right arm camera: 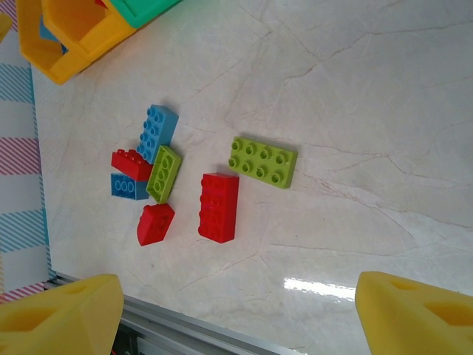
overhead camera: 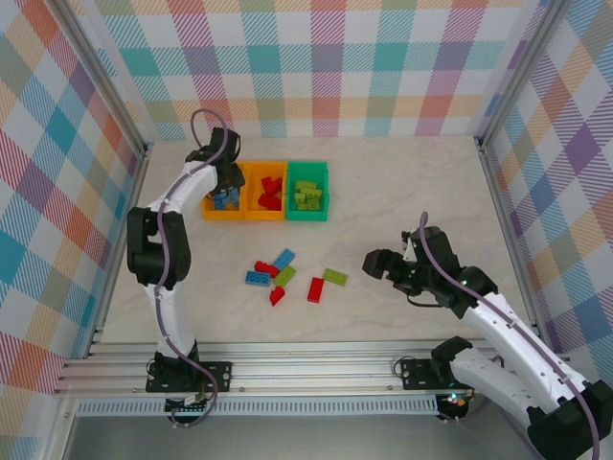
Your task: Sort the legos into containers by color
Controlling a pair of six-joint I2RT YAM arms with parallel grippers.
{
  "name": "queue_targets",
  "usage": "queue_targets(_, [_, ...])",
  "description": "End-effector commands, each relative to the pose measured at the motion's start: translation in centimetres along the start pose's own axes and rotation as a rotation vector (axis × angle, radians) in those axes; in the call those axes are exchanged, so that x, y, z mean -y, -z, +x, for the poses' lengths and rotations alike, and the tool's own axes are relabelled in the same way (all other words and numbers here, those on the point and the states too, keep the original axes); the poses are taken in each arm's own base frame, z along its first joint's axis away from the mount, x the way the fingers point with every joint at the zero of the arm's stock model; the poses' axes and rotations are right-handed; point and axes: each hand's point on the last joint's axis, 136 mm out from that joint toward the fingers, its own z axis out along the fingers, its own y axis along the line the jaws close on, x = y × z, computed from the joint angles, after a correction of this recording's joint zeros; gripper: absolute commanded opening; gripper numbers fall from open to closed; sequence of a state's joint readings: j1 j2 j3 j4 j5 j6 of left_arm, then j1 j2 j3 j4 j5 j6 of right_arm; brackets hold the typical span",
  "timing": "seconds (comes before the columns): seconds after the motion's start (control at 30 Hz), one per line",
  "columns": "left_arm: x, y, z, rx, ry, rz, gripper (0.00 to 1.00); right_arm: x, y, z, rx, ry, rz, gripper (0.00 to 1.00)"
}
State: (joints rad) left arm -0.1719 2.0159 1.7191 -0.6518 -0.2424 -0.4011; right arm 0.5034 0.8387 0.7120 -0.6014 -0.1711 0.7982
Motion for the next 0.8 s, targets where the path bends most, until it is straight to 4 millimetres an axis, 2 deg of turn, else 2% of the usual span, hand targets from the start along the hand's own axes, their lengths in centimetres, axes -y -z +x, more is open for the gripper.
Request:
queue_targets(0.0, [0.0, 5.7, -2.8, 0.083, 0.034, 0.080, 0.59, -1.0, -0.1, -0.1, -0.035, 0.050, -0.012, 0.82])
queue_targets(0.07, [0.4, 8.8, -2.7, 0.090, 0.036, 0.149, 0.59, -1.4, -0.7, -0.2, -0.061, 0.054, -0.016, 0.81])
queue_targets(0.13, [1.5, 12.6, -1.9, 0.100, 0.035, 0.275, 0.59, -1.9, -1.5, -0.3, -0.086, 0.064, -0.006, 0.81])
queue_targets(0.2, [3.3, 17.5, 0.0, 0.108, -0.023, 0.438, 0.63, -2.3, -2.6, 0.0, -0.115, 0.080, 0.038, 0.81])
queue_targets(0.27, [4.1, 21.7, 2.2, 0.133, -0.097, 0.539, 0.69, -2.6, -4.2, 0.6, -0.148, 0.073, 0.105, 0.80])
queue_targets(0.37, [4.2, 26.3, 6.5, 0.177, -0.323, 0.659, 0.74, -2.9, -6.9, 2.4, -0.193, 0.052, 0.219, 0.79])
queue_targets(0.5, [2.6, 29.2, 15.1, 0.143, -0.748, 0.806, 0.85, -3.2, -10.7, 5.0, -0.255, 0.038, 0.306, 0.84])
queue_targets(0.57, [0.8, 28.9, 17.6, 0.108, -0.848, 0.793, 0.89, -3.3, -12.2, 5.7, -0.273, 0.050, 0.345, 0.85])
queue_targets(0.67, [-1.8, 28.2, 19.3, 0.073, -0.910, 0.715, 0.90, -3.4, -14.0, 6.5, -0.291, 0.090, 0.427, 0.85])
queue_targets(0.77, [-2.9, 28.2, 20.5, 0.043, -0.934, 0.706, 0.91, -3.4, -15.5, 7.1, -0.293, 0.121, 0.486, 0.81])
